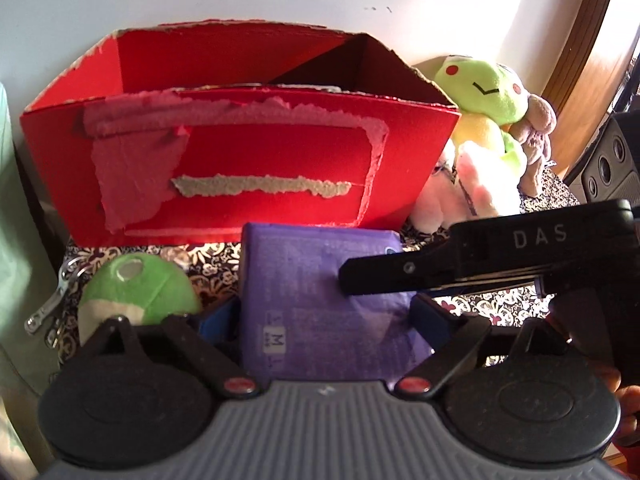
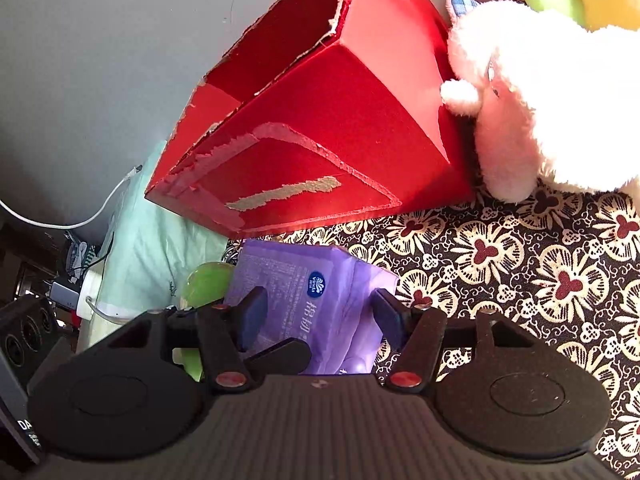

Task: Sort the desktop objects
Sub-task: 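Move the right gripper to the purple wipes pack and close on it, then lift the purple pack with the right gripper over the red box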

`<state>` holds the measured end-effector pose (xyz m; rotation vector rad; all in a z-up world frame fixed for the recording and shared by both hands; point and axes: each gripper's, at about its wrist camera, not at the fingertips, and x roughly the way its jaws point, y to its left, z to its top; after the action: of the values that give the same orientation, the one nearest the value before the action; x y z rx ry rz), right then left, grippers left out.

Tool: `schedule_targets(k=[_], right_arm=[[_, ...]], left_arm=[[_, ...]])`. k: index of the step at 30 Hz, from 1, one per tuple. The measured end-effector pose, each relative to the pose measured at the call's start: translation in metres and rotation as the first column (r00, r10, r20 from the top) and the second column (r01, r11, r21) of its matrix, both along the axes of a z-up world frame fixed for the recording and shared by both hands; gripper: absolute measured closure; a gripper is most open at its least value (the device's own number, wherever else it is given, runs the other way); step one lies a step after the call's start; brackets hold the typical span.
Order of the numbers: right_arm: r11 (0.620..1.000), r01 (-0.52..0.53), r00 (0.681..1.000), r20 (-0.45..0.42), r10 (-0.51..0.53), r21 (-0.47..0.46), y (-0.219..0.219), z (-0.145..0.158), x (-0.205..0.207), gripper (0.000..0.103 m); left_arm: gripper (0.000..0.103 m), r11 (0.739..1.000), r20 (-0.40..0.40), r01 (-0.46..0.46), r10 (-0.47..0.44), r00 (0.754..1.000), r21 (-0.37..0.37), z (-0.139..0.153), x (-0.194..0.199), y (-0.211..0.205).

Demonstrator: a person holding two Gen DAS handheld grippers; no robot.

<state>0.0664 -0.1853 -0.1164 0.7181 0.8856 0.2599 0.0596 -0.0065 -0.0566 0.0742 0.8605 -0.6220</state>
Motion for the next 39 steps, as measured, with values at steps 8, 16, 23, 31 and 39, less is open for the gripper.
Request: schedule_targets(k=[8, 16, 23, 31, 39], right_arm=[[0.995, 0.089, 0.996, 0.014, -0.088, -0.055, -0.039, 0.009, -0.021, 0.046], [0.991, 0.068, 0.997, 0.045, -0.063, -0.112, -0.041, 0.013, -0.037, 0.040], [0.991, 0.045, 0.996, 0.079, -0.035, -0.123, -0.031, 0.008, -0.042, 0.039], [0.991, 0.060, 0.994, 0.094, -0.049, -0.117, -0.029, 0.006, -0.044, 0.038], [0.995, 0.040, 0.998, 0.061, -0.034, -0.092, -0.026, 0.002, -0.036, 0.030]], left_arm=[[0.012, 0.999, -0.027, 0.026, -0.027, 0.999, -0.039, -0.004, -0.021, -0.036], [0.009, 1.000, -0.017, 0.023, -0.023, 1.000, 0.018, 0.000, -0.020, -0.047], [0.000, 1.000, -0.048, -0.001, 0.001, 0.999, 0.002, -0.009, -0.023, -0.046], [0.001, 1.000, -0.032, -0.020, 0.020, 0.999, -0.011, -0.011, -0.029, -0.045], [0.001, 0.997, -0.014, -0.035, 0.034, 0.999, -0.064, -0.015, -0.031, -0.035]])
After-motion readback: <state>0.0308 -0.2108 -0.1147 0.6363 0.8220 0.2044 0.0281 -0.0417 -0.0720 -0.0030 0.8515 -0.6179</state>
